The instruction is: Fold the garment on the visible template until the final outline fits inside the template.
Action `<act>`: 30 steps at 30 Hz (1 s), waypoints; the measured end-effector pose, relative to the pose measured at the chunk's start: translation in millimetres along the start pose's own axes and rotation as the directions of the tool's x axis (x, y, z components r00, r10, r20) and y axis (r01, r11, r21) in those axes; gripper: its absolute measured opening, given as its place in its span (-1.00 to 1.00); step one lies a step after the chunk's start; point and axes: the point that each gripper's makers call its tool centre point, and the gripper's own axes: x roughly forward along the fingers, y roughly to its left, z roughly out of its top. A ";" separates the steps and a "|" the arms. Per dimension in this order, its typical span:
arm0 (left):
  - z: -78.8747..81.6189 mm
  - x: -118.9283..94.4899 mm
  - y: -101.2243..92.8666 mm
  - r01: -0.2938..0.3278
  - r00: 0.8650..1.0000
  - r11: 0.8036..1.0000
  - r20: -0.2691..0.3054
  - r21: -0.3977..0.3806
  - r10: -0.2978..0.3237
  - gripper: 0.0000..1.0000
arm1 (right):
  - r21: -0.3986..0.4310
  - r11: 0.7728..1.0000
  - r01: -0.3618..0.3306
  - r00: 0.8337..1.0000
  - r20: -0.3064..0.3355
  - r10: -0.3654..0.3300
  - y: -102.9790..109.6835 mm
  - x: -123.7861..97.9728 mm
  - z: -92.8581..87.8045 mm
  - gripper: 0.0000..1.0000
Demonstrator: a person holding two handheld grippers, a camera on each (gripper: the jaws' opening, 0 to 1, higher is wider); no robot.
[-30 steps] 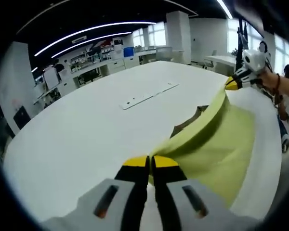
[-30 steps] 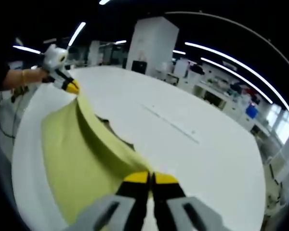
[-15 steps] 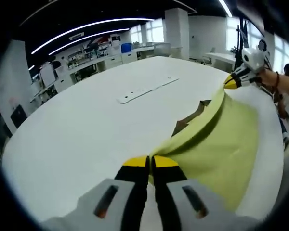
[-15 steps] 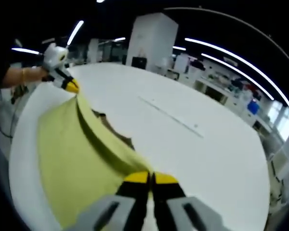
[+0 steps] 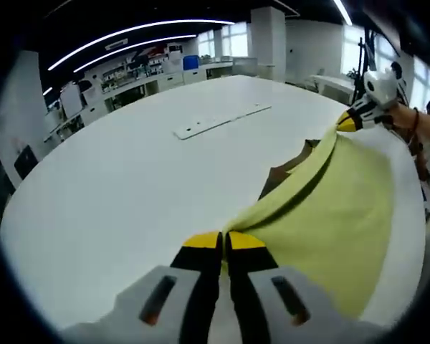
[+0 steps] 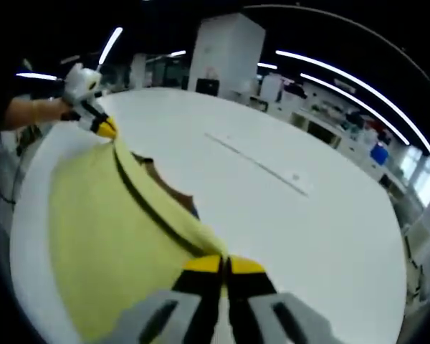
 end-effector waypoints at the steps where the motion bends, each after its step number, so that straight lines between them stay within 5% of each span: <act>1: -1.7 1.0 -0.5 0.001 1.000 1.000 -0.004 -0.003 -0.001 -1.00 | 0.003 1.000 -0.002 1.000 -0.001 0.002 0.9 1.2 -1.5 -1.00; 25: -14.5 15.7 0.5 0.010 0.999 1.000 -0.037 -0.020 -0.011 -1.00 | -0.036 0.999 -0.005 0.998 -0.064 0.003 0.6 15.1 -16.9 -1.00; 30: -11.6 15.8 0.1 0.002 1.000 1.000 -0.019 -0.027 -0.002 -1.00 | 0.008 1.000 -0.006 0.998 -0.056 0.006 1.5 16.2 -15.6 -1.00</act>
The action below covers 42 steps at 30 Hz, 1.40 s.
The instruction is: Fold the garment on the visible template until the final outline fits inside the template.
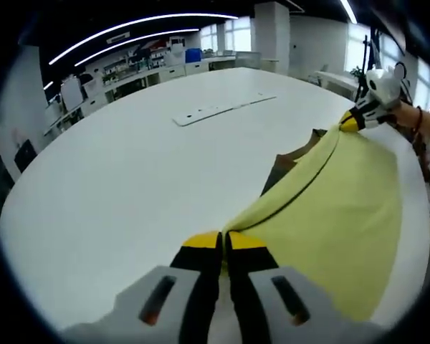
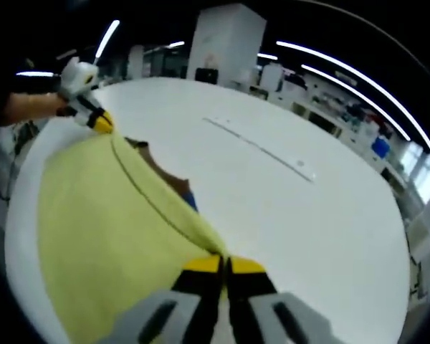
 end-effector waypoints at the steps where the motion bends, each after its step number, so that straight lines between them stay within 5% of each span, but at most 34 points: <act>1: 0.0 -0.6 -0.9 0.006 1.000 1.000 0.005 -0.019 -0.006 -0.99 | 0.003 1.000 0.000 1.000 0.000 0.000 -0.2 -0.4 0.1 -1.00; 12: 12.0 -18.3 -7.8 0.082 0.990 0.997 0.112 -0.006 -0.081 -0.84 | -0.037 0.999 0.001 1.000 0.002 -0.001 0.4 -7.0 1.3 -0.54; 15: 15.2 -19.9 -11.1 0.098 0.987 0.995 0.126 0.029 -0.101 -0.78 | -0.085 0.996 -0.011 1.000 -0.008 0.011 2.0 -9.1 -0.2 -0.56; 27: 1.8 -19.0 -21.5 0.109 0.992 0.969 0.034 0.222 -0.120 -0.72 | -0.181 0.984 0.001 0.999 -0.042 -0.008 -4.3 -13.5 -6.7 -0.67; 32: -5.6 -16.6 -6.0 0.041 0.999 0.955 -0.014 0.294 -0.038 -0.81 | -0.213 0.977 0.018 0.999 -0.045 -0.028 -8.4 -12.3 -6.6 -0.79; 34: -7.2 -15.5 -1.5 0.030 1.000 0.955 -0.011 0.297 -0.028 -0.82 | -0.281 0.959 0.043 0.997 -0.050 -0.059 -11.7 -13.6 -6.0 -0.85; 42: -7.1 -13.4 7.0 0.005 1.000 0.953 -0.010 0.303 -0.003 -0.89 | -0.295 0.955 0.043 0.996 -0.059 -0.064 -10.8 -14.0 -8.6 -0.90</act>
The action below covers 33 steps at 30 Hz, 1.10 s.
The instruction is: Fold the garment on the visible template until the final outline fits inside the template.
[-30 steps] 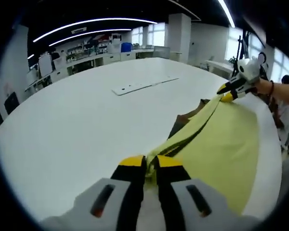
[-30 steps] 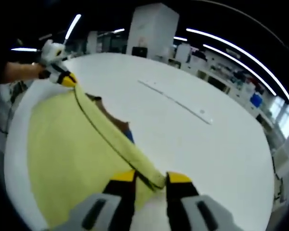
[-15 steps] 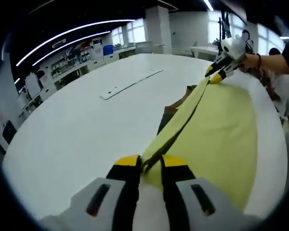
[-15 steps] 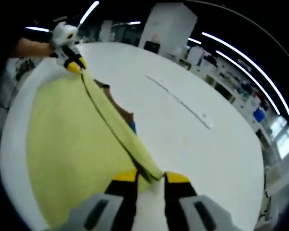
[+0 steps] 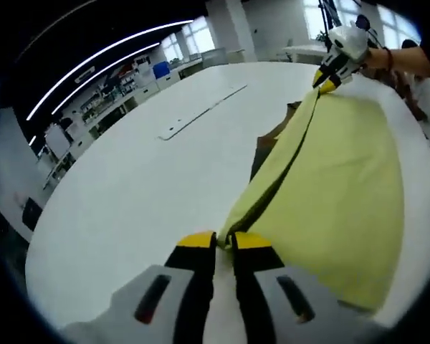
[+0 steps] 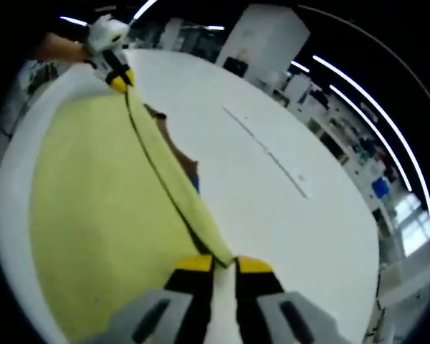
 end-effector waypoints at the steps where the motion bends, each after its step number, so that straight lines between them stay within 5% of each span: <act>1: 0.7 -0.1 0.0 -0.003 1.000 1.000 0.002 -0.004 0.003 -0.90 | -0.002 1.000 0.001 1.000 0.001 -0.001 -0.3 0.0 0.1 -0.91; 13: 4.8 -2.3 2.2 -0.012 1.000 0.996 0.026 -0.093 0.015 -0.96 | 0.023 1.000 -0.009 1.000 0.013 0.009 -1.2 -1.9 1.6 -1.00; 24: 7.2 -7.0 6.5 -0.015 0.998 0.988 0.055 -0.154 0.024 -0.98 | 0.270 0.962 -0.046 0.993 0.118 0.015 -13.5 -7.1 13.5 -1.00; 33: 10.1 -4.2 7.6 -0.013 0.996 0.974 0.078 -0.226 0.031 -0.98 | 0.344 0.936 -0.076 0.990 0.138 0.030 -13.1 -7.9 13.3 -1.00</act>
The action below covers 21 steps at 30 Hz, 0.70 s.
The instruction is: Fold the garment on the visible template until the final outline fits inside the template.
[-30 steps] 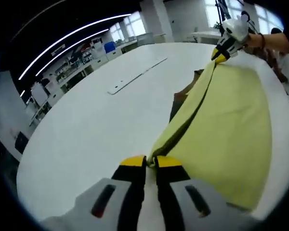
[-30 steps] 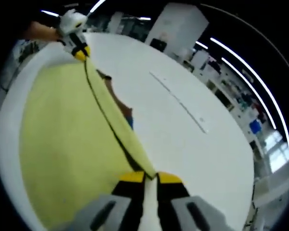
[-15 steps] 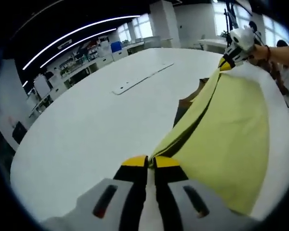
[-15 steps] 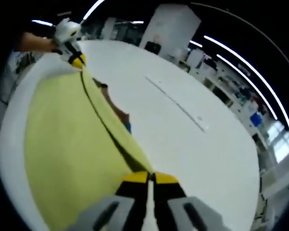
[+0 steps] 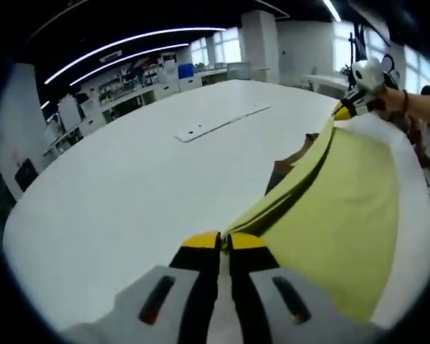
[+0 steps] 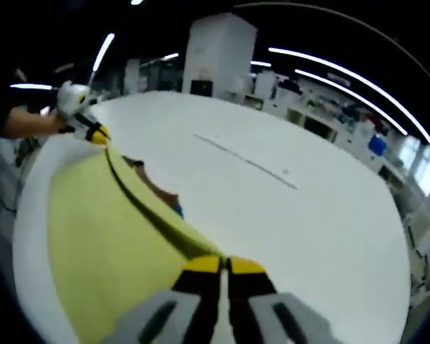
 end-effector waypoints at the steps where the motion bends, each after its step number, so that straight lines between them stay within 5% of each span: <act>1: -0.2 0.3 0.3 0.000 1.000 1.000 -0.001 -0.001 0.000 -0.98 | 0.010 1.000 0.000 1.000 0.005 0.000 0.5 0.1 0.5 -1.00; 4: -2.5 2.6 2.1 -0.001 1.000 1.000 -0.001 -0.029 0.001 -0.98 | 0.035 0.999 -0.001 1.000 0.013 0.000 0.7 1.5 1.6 -1.00; 8: -3.2 2.4 2.1 0.004 1.000 0.986 0.021 -0.168 0.000 -0.98 | 0.133 0.991 -0.004 1.000 0.025 0.001 0.2 2.0 1.4 -1.00; 21: -2.0 9.4 8.1 -0.014 1.000 0.966 0.019 -0.257 0.020 -0.97 | 0.201 0.979 0.015 1.000 0.009 -0.018 -9.3 14.7 -3.3 -1.00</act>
